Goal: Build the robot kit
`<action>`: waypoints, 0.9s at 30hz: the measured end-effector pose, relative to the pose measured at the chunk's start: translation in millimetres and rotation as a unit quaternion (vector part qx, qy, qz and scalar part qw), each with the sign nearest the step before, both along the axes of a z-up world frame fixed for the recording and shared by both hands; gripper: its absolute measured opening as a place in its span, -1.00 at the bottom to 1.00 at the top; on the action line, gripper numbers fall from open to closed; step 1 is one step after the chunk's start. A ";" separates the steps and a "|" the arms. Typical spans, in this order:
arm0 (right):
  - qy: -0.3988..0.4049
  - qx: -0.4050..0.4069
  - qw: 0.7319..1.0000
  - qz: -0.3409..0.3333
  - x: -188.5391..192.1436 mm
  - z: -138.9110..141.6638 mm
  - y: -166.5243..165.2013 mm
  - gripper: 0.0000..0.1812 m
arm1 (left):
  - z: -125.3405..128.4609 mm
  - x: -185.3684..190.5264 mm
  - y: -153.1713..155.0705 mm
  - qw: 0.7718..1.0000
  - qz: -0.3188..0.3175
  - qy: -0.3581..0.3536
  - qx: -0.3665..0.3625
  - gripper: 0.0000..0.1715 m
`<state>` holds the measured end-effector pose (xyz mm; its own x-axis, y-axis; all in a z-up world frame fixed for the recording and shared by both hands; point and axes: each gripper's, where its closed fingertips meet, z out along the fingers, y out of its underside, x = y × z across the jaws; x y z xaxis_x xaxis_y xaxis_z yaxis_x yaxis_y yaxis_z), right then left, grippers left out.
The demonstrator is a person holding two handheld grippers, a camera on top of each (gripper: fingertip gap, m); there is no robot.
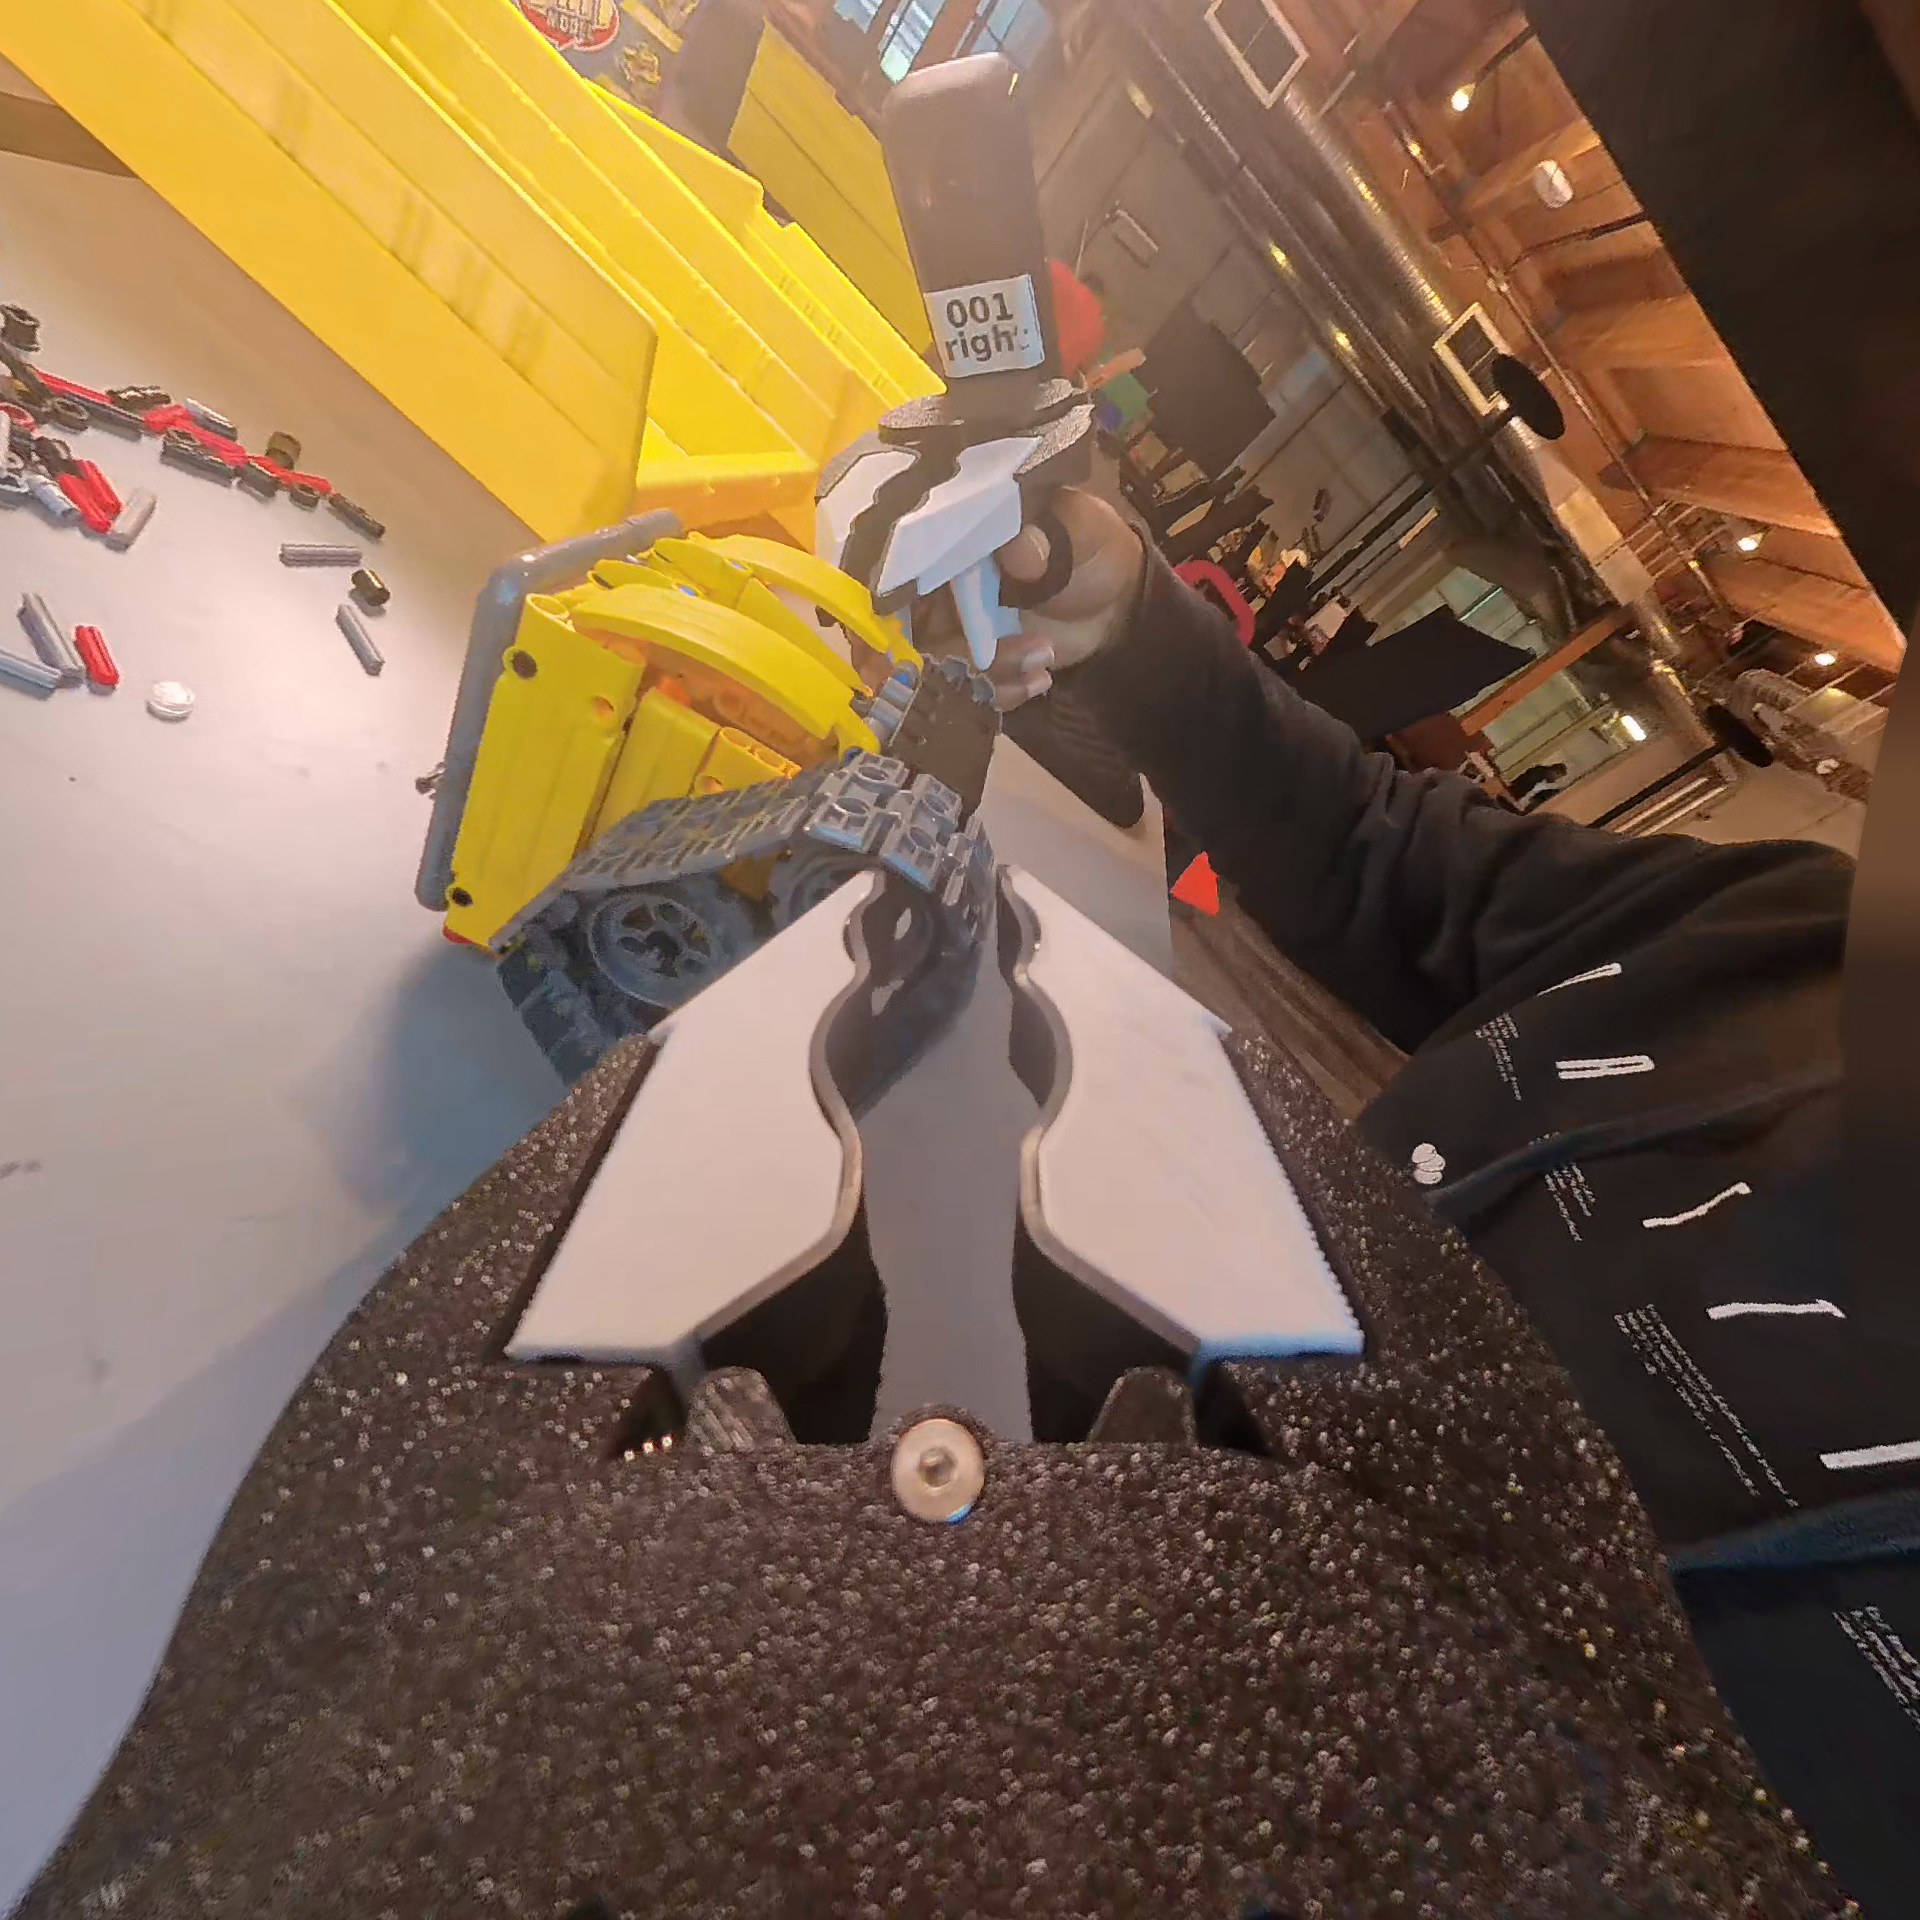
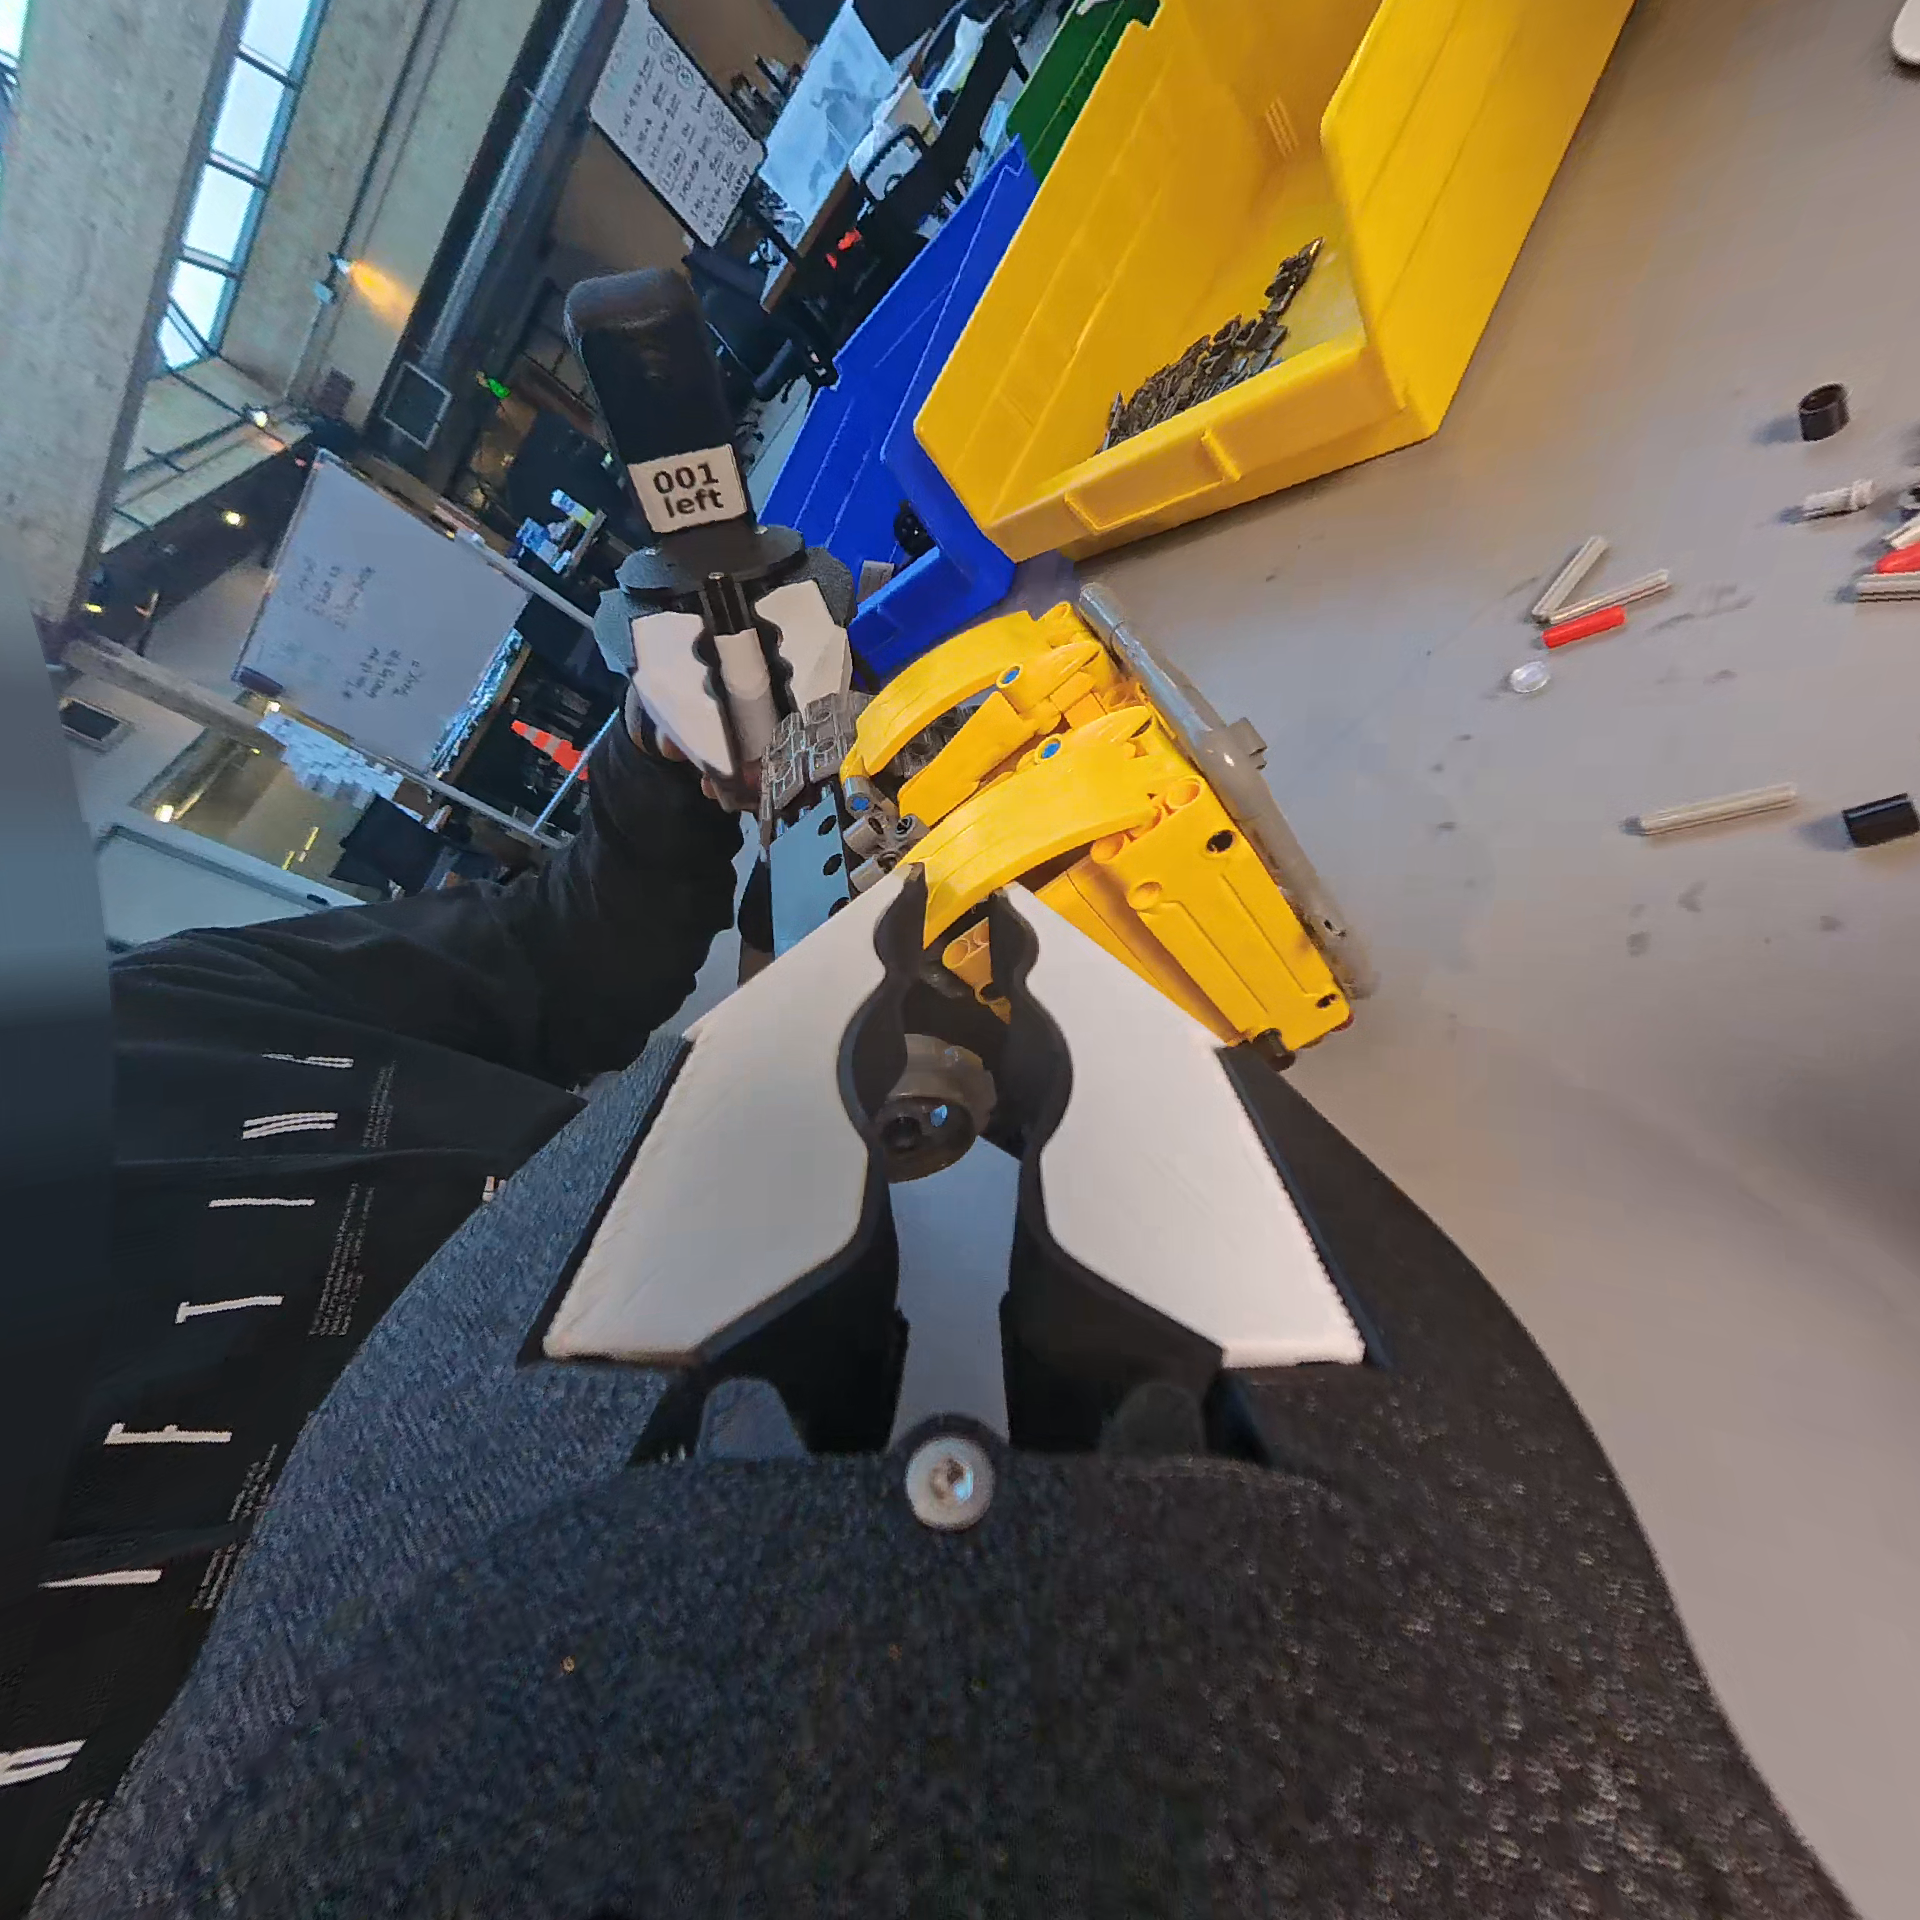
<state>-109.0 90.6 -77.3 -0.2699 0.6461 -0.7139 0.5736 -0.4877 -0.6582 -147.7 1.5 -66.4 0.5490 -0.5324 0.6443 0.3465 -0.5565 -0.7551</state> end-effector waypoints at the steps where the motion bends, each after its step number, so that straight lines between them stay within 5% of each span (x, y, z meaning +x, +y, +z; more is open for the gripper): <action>1: -0.001 0.001 1.000 0.001 -0.3 -0.7 -0.5 -0.88 | 2.3 -0.8 -2.2 1.000 -0.002 -0.010 0.005 -0.76; 9: -0.002 0.010 1.000 -0.001 -1.6 -0.6 -0.6 -0.87 | 0.5 -11.8 -18.4 0.999 0.012 0.022 0.034 -0.73; 18: 0.028 0.042 0.999 0.006 1.3 5.0 -7.4 -0.87 | -10.7 16.4 -19.8 0.989 0.023 0.127 0.074 -0.70; 27: 0.075 0.079 0.994 0.014 7.4 10.2 -15.8 -0.88 | -14.3 21.3 -21.1 0.972 0.084 0.192 0.107 -0.84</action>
<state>-101.6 74.8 -67.1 -0.3849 0.7375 -0.5549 0.4752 -0.3570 -0.8042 -126.4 -19.5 -80.7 0.8182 -0.5133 0.2590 0.0889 -0.3321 -0.9391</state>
